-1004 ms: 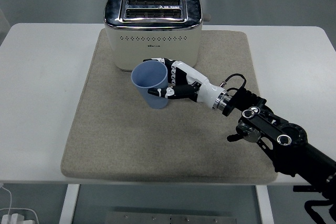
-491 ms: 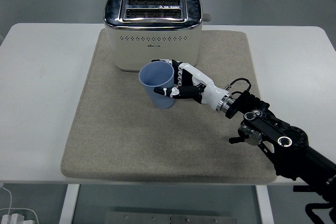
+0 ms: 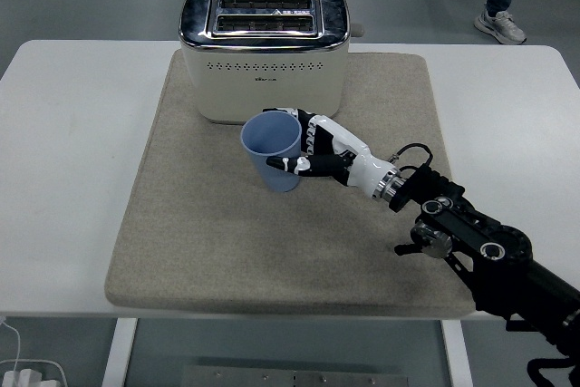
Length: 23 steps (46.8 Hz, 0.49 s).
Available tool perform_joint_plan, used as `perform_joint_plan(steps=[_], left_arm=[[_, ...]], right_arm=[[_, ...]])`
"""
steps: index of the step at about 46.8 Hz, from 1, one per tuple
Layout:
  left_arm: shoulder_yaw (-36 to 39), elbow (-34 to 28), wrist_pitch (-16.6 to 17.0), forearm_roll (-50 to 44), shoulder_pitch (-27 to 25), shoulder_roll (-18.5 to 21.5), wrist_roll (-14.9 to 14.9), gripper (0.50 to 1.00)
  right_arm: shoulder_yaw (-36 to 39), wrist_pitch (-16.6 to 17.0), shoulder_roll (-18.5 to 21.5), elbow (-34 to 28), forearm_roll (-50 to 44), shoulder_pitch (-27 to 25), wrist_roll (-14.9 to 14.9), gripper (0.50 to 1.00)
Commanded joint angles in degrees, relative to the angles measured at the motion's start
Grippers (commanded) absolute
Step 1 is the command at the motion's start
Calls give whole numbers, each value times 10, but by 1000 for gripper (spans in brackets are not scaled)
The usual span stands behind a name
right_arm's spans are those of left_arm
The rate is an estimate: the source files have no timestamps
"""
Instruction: Put the water cup in front of the bread machine
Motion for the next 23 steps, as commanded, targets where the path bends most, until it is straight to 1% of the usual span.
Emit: perform_joint_plan(steps=[1, 19, 23], left_arm=[[0, 0, 0, 0, 0, 0, 0, 1000], [0, 0, 0, 0, 0, 0, 0, 1000], [0, 0, 0, 0, 0, 0, 0, 1000]], right_arm=[[2, 2, 0, 0, 7, 1, 0, 924], [7, 4, 0, 1, 8, 0, 5, 926], [8, 10, 0, 2, 8, 1, 5, 926]])
